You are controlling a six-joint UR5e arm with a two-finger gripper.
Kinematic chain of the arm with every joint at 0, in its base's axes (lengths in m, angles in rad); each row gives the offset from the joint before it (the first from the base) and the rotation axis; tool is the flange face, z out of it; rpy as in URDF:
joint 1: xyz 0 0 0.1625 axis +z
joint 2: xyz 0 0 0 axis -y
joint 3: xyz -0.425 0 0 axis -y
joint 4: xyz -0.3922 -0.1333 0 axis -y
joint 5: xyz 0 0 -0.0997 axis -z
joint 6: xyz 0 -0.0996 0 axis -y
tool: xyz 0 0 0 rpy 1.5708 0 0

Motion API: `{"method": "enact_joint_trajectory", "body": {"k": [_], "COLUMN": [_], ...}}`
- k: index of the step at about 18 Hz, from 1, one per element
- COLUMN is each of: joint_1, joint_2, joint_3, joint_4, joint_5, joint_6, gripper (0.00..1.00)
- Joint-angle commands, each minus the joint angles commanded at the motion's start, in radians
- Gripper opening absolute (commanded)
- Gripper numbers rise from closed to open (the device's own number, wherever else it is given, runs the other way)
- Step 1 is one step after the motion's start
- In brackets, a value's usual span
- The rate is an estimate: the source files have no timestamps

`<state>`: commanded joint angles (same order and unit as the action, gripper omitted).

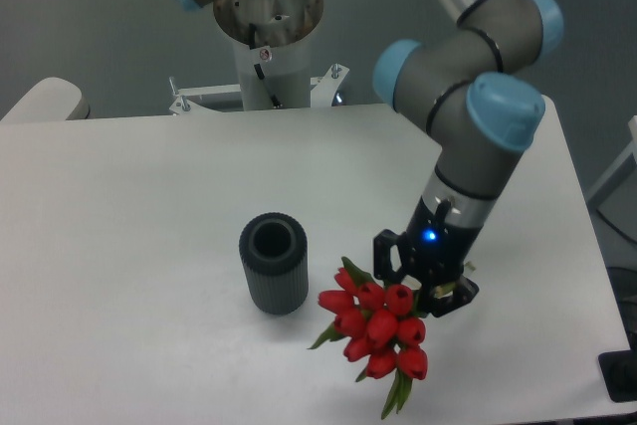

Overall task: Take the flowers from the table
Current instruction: 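Lift the gripped tulip bunch up off the table, then raise the tulips higher and hold them above the table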

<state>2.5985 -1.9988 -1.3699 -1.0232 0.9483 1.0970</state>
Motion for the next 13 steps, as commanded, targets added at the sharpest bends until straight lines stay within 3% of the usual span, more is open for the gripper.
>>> {"method": "enact_joint_trajectory", "body": {"k": [7,13], "joint_1": [0.037,0.035], "joint_2": [0.011,0.026], "joint_3": [0.009,0.003], "joint_4": [0.017,0.018], "joint_5": [-0.192,-0.244], "joint_6": [-0.063,-0.071], "gripper": [0.37,0.37]}}
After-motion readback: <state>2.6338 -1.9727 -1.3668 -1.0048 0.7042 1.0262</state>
